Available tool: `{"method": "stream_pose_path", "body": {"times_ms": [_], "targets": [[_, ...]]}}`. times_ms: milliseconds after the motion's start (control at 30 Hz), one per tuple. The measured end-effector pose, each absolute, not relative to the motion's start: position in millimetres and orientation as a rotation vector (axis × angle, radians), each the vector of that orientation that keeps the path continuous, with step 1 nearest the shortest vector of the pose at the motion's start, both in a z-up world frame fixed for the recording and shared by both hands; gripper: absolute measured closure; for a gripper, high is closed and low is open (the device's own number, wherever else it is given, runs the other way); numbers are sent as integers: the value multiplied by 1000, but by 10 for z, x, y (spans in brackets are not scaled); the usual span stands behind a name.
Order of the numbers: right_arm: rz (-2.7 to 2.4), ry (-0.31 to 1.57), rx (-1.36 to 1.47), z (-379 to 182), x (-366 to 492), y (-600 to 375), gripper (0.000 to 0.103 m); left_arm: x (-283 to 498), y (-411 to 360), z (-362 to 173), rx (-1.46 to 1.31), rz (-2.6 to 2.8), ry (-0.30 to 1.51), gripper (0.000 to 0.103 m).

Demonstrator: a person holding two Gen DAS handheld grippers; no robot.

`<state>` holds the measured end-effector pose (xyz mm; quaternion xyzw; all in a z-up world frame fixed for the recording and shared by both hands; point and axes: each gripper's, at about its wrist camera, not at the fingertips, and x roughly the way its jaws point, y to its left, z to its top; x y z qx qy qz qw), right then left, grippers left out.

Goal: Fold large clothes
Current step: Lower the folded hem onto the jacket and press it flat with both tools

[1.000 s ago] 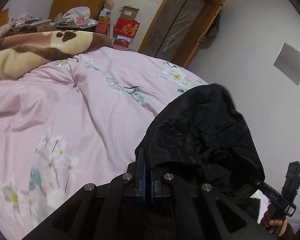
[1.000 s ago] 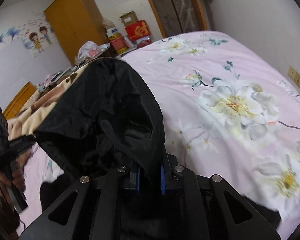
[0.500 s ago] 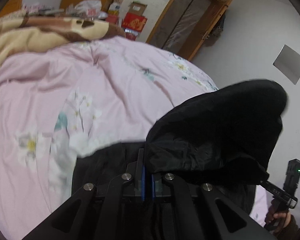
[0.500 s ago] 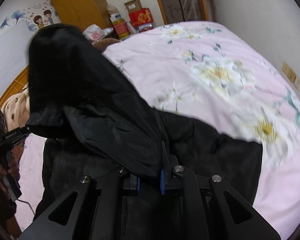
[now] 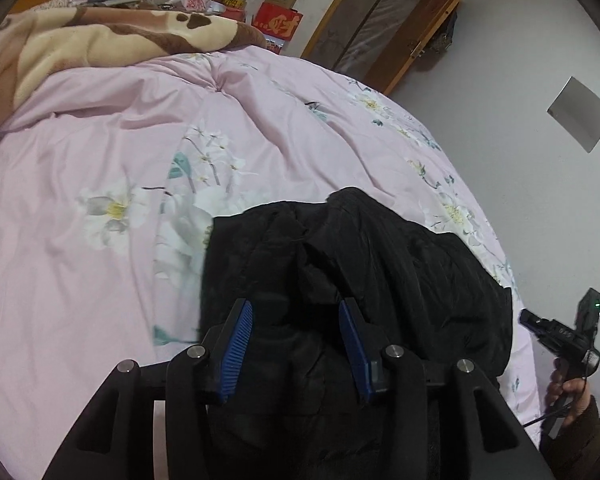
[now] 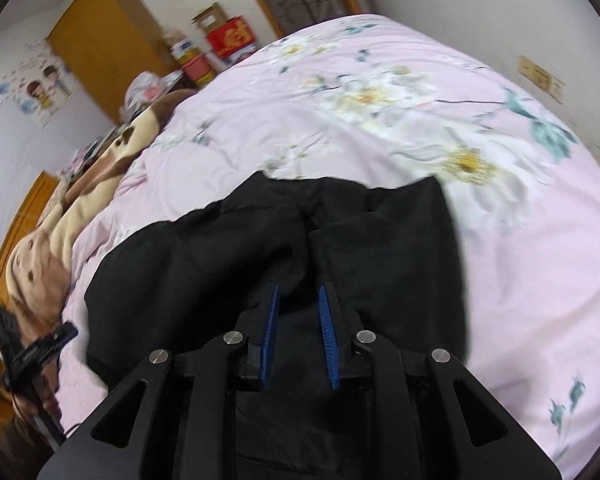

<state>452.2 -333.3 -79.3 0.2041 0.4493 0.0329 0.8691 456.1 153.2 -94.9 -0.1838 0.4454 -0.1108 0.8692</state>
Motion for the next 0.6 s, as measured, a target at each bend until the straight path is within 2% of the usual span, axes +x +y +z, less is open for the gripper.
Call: {"method": "stream_pose_path", "body": {"times_ms": [200,300,367,600], "targets": [[104,854,318,-459,4481,-3038,81,4623,1247,-596,-337,-264,849,55],[178,816,211,-370,4546,-2665,74,4752,969,-520,-349,-309,841,55],[214,795,151,-393,4559,-2451,73,4844,694,-585,-316,-329,873,50],[224,803,49,-815,4637,-2142,68,4865,82,-1046,-115,-300,955,50]]}}
